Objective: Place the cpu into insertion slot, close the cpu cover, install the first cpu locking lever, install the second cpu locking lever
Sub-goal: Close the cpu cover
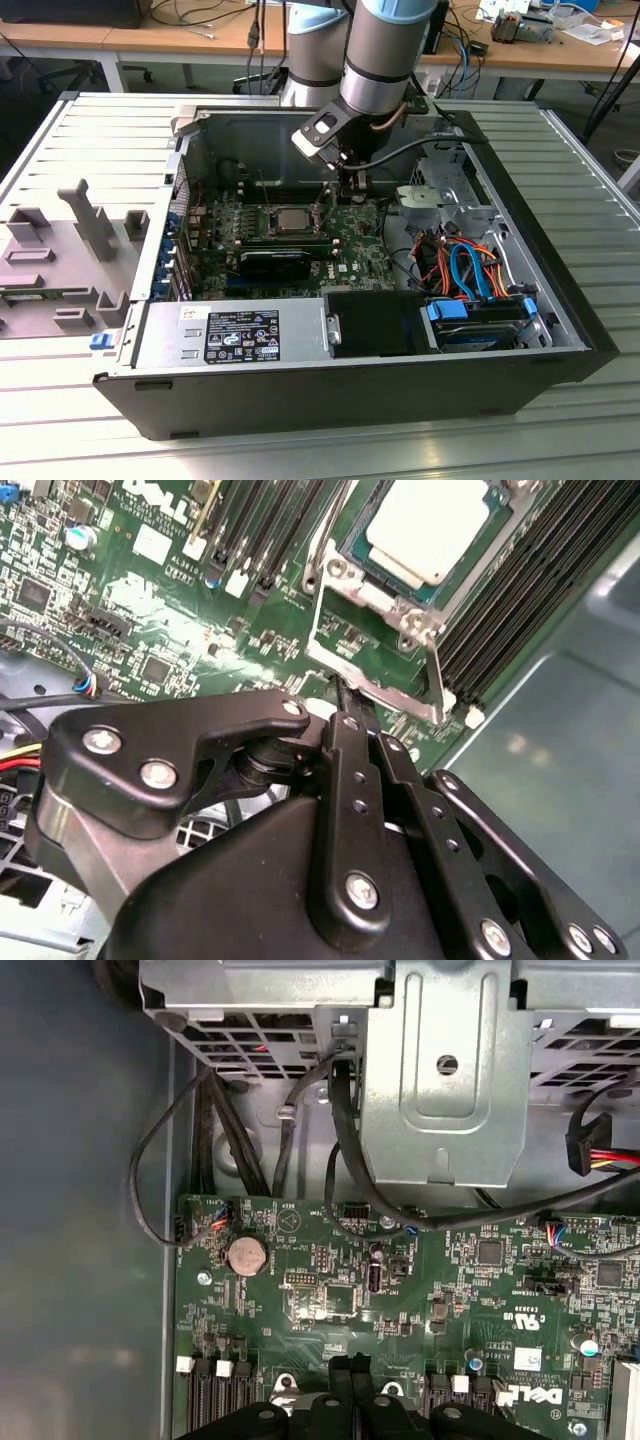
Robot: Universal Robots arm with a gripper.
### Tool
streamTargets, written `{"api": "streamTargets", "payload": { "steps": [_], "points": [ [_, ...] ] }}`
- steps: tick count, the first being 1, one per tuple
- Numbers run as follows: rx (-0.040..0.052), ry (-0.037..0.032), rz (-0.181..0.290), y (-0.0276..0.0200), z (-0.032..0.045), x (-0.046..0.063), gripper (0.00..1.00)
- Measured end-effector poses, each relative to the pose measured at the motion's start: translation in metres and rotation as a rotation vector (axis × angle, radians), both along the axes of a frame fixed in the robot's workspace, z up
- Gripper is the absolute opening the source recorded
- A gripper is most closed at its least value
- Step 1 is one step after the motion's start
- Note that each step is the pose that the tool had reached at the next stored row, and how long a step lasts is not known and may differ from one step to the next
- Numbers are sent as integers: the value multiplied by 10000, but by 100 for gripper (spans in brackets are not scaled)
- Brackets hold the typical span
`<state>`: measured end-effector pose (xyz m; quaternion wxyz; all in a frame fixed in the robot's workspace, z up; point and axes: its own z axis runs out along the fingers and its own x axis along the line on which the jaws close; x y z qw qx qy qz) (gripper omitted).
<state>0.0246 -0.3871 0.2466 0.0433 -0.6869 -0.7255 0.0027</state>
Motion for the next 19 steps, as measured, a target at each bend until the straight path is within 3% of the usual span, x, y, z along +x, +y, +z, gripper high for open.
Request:
{"api": "streamTargets", "payload": {
  "steps": [10,17,19],
  "points": [
    [49,-2,170,-6,0,-242,11],
    [135,-3,281,-21,-2,-387,11],
    [173,-2,536,-25,-9,-409,11]
  ]
}}
